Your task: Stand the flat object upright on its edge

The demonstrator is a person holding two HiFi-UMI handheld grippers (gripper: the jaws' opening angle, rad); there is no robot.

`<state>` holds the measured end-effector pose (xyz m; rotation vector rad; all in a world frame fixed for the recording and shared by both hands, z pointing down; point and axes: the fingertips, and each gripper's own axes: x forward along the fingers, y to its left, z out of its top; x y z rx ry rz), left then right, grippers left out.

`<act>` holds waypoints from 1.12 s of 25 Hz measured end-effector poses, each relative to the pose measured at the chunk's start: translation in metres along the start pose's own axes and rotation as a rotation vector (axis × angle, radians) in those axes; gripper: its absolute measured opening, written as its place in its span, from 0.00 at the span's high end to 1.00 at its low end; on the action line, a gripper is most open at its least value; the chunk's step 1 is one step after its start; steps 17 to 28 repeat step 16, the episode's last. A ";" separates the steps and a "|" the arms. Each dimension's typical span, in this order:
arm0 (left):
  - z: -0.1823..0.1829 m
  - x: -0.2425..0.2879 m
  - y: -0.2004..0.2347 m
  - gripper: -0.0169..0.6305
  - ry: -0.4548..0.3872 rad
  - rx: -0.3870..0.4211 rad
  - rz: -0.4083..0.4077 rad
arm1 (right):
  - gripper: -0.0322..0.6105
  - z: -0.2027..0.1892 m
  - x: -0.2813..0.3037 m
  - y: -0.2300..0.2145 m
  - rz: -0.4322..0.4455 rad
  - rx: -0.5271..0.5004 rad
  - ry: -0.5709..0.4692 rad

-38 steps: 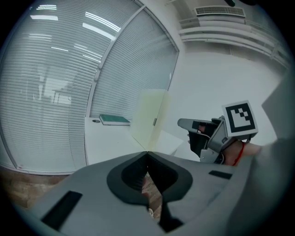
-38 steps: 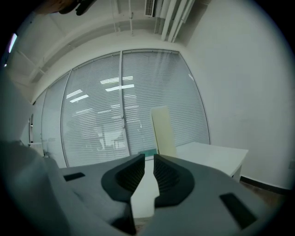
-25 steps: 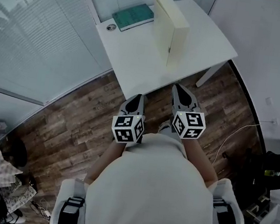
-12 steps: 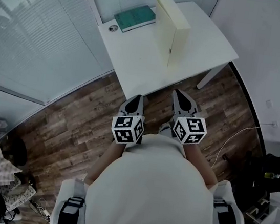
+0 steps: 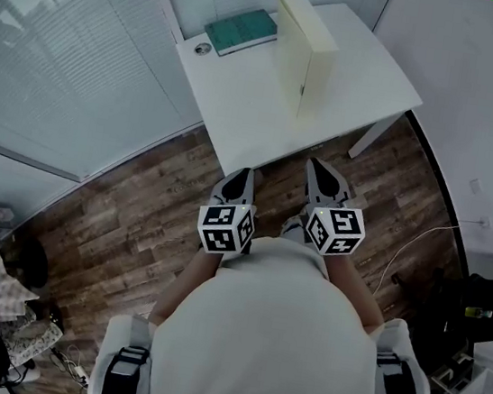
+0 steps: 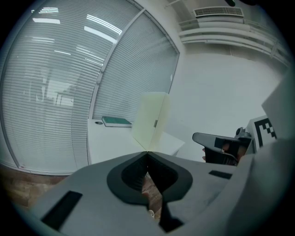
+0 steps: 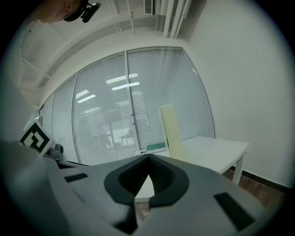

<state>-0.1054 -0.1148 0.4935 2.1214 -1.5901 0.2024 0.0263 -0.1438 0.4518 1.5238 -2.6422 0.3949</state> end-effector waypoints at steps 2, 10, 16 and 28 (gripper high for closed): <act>0.000 -0.001 0.000 0.94 0.002 0.000 0.000 | 0.92 0.000 -0.001 0.001 0.000 -0.001 0.000; -0.003 0.000 -0.001 0.94 0.006 -0.001 0.000 | 0.92 -0.003 -0.001 0.001 0.003 0.002 0.005; -0.002 0.002 -0.001 0.94 0.010 -0.001 0.001 | 0.92 -0.002 0.001 -0.001 0.008 0.008 0.009; -0.002 0.002 -0.001 0.94 0.010 -0.001 0.001 | 0.92 -0.002 0.001 -0.001 0.008 0.008 0.009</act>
